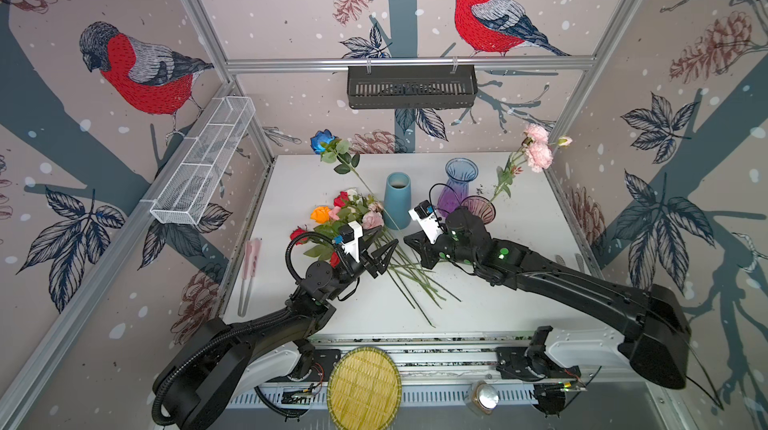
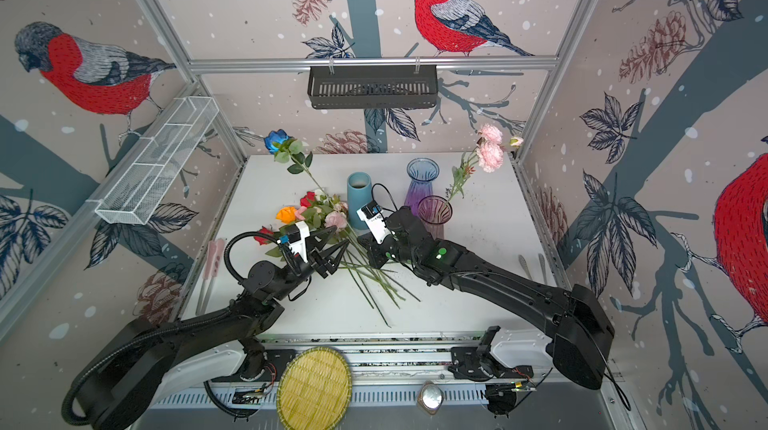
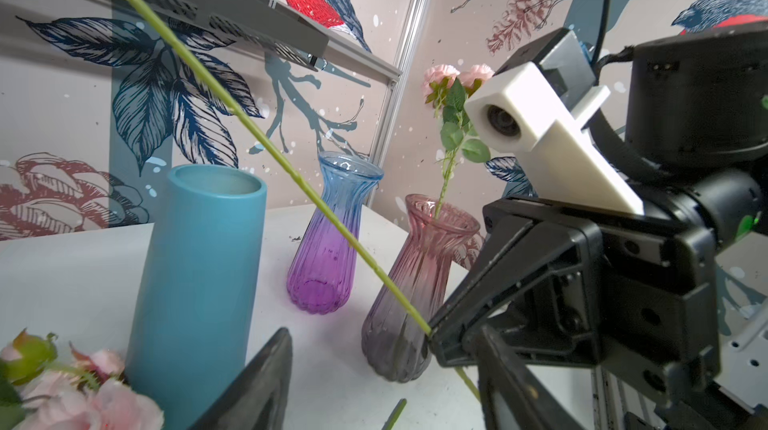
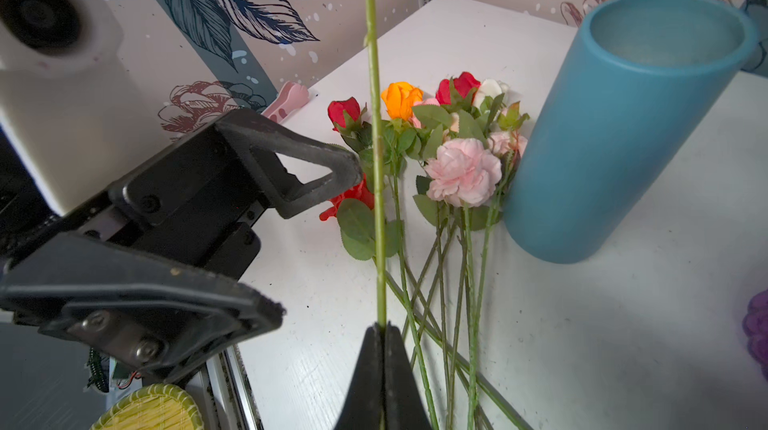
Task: Arrange the flowers into the vase
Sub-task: 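Pull a blue rose stem up out of the bunch with the right gripper, then grasp the blue rose stem with the left gripper above the right gripper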
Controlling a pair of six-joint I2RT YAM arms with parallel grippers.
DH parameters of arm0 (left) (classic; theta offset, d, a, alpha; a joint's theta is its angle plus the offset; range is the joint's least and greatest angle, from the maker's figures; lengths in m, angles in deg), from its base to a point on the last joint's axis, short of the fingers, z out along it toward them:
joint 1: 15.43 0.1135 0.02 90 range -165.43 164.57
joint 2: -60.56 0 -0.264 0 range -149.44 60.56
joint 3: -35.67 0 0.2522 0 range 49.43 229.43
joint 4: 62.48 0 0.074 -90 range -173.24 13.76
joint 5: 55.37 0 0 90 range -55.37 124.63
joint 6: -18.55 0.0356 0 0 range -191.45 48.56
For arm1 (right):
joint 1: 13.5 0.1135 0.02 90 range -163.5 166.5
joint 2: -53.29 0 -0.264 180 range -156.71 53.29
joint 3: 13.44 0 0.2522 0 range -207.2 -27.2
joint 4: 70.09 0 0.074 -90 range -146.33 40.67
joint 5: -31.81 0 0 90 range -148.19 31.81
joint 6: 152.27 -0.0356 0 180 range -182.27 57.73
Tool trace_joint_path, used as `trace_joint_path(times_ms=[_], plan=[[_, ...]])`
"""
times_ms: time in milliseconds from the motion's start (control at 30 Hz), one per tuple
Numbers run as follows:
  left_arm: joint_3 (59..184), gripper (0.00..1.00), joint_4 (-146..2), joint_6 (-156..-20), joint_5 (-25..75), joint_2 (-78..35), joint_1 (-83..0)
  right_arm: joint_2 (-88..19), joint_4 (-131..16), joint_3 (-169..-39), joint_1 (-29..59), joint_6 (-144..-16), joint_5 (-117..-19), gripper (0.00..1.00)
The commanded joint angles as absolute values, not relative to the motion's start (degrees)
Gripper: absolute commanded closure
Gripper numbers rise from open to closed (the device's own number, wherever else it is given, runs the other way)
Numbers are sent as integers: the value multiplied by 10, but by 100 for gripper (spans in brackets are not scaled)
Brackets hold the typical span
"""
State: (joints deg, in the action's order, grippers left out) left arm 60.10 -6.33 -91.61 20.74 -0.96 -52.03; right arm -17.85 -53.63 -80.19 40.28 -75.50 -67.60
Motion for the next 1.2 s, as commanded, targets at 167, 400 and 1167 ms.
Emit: trace_joint_path(times_ms=[167, 400, 1167], plan=[[657, 31, -27, -974, 175, 4, -519, -68, -610, -772, 406, -730, -654, 97], [729, 30, -34, -1007, 119, -23, -519, 6, -687, -706, 406, -724, -658, 96], [847, 44, -13, -1063, -2, -99, -519, 84, -711, -629, 408, -653, -688, 96]])
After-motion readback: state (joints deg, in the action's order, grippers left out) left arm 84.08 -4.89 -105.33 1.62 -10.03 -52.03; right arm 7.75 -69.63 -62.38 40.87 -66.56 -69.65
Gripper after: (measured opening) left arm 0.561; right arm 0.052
